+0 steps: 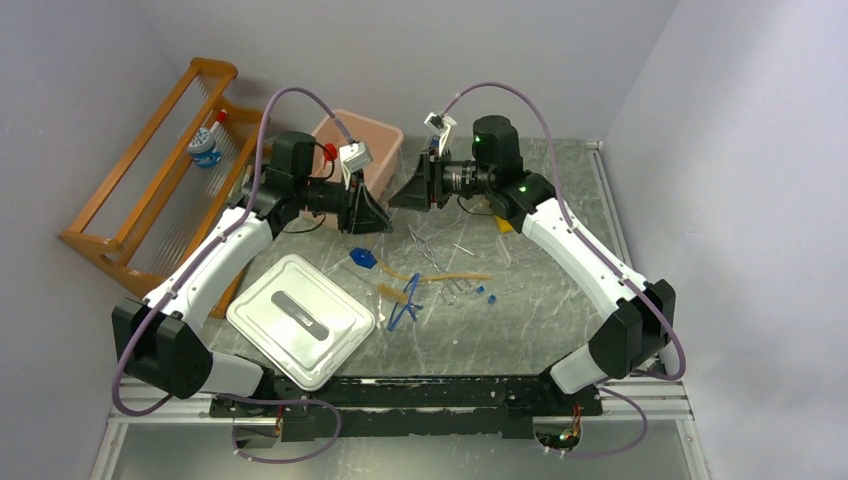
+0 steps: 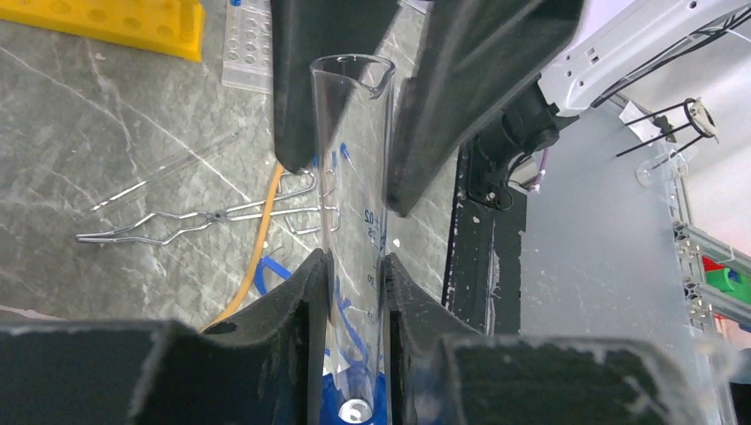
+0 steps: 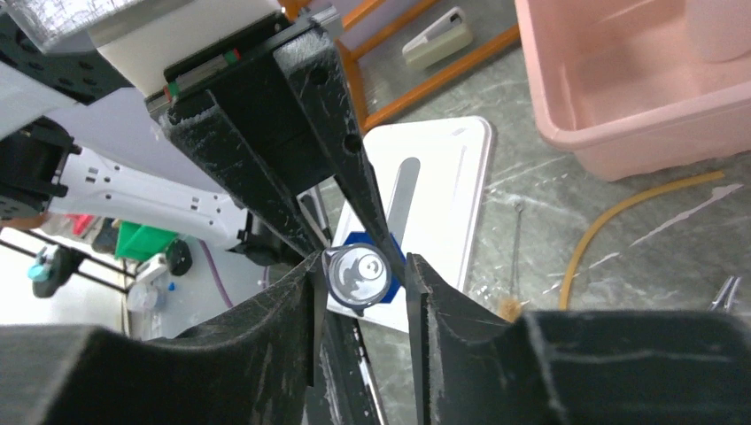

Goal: Organize the chemistry lab equipment

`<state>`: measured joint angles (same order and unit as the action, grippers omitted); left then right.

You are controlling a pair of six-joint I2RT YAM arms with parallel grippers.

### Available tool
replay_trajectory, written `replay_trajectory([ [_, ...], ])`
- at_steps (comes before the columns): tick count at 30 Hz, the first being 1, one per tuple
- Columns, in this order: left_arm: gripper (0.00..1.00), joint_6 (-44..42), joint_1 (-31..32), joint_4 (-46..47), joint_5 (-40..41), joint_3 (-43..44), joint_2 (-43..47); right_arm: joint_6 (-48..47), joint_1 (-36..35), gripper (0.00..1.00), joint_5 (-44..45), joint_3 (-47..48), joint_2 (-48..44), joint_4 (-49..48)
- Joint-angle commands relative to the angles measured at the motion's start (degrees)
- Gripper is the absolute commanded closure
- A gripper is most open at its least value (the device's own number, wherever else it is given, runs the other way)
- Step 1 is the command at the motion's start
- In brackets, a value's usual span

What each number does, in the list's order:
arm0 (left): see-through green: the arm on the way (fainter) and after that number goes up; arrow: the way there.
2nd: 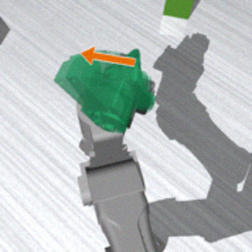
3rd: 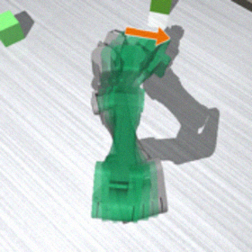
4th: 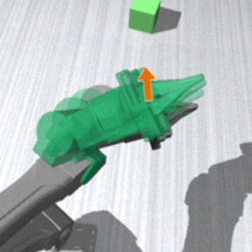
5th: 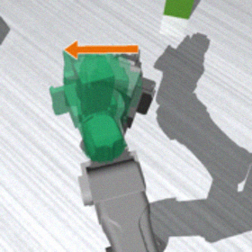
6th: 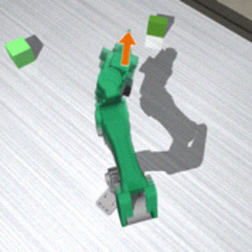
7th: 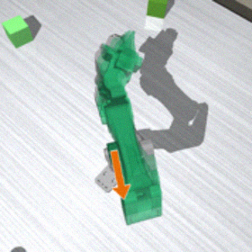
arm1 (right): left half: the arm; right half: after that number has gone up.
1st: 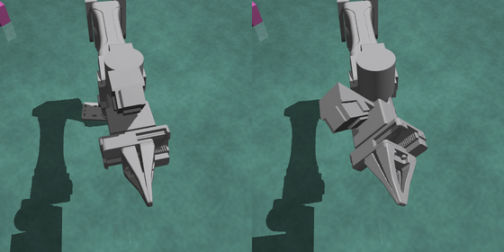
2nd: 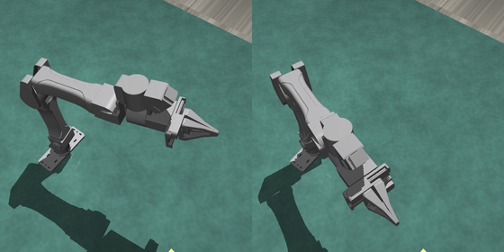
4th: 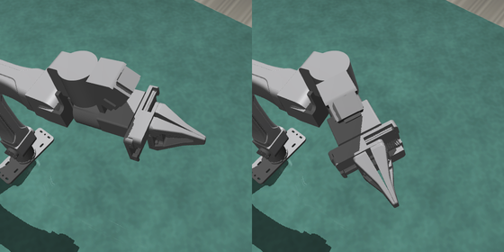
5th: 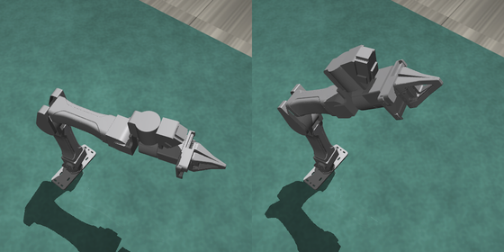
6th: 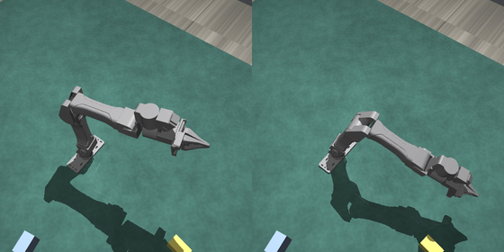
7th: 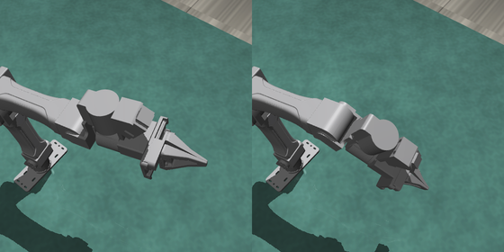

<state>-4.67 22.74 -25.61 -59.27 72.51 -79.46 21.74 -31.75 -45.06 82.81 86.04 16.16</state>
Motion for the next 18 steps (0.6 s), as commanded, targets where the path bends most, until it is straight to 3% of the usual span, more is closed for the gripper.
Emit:
replay_trajectory([
  [1, 0.95, 0.0, 0.4, 1.8, 0.0, 0.9, 1.4, 0.4, 1.2, 0.49, 3.4, 0.2, -0.9, -3.7],
  [3, 0.95, -0.9, 0.5, 0.6, 2.9, 1.8, 0.7, 0.8, 2.0, 0.37, 10.0, 0.9, -1.0, -2.6],
  [6, 0.95, -2.1, 0.4, -1.0, 12.2, 3.5, -0.5, 1.4, 3.3, 0.29, 18.4, 2.1, -0.6, -1.0],
  [9, 0.95, -1.3, -0.3, -1.6, 21.6, 6.1, -3.2, 1.6, 4.8, 0.29, 22.0, 2.1, -0.5, -0.7],
  [18, 0.95, 0.4, -6.4, -7.4, 33.0, 24.0, -18.5, -0.8, 5.7, 0.3, 34.0, -0.1, -2.4, -1.6],
])
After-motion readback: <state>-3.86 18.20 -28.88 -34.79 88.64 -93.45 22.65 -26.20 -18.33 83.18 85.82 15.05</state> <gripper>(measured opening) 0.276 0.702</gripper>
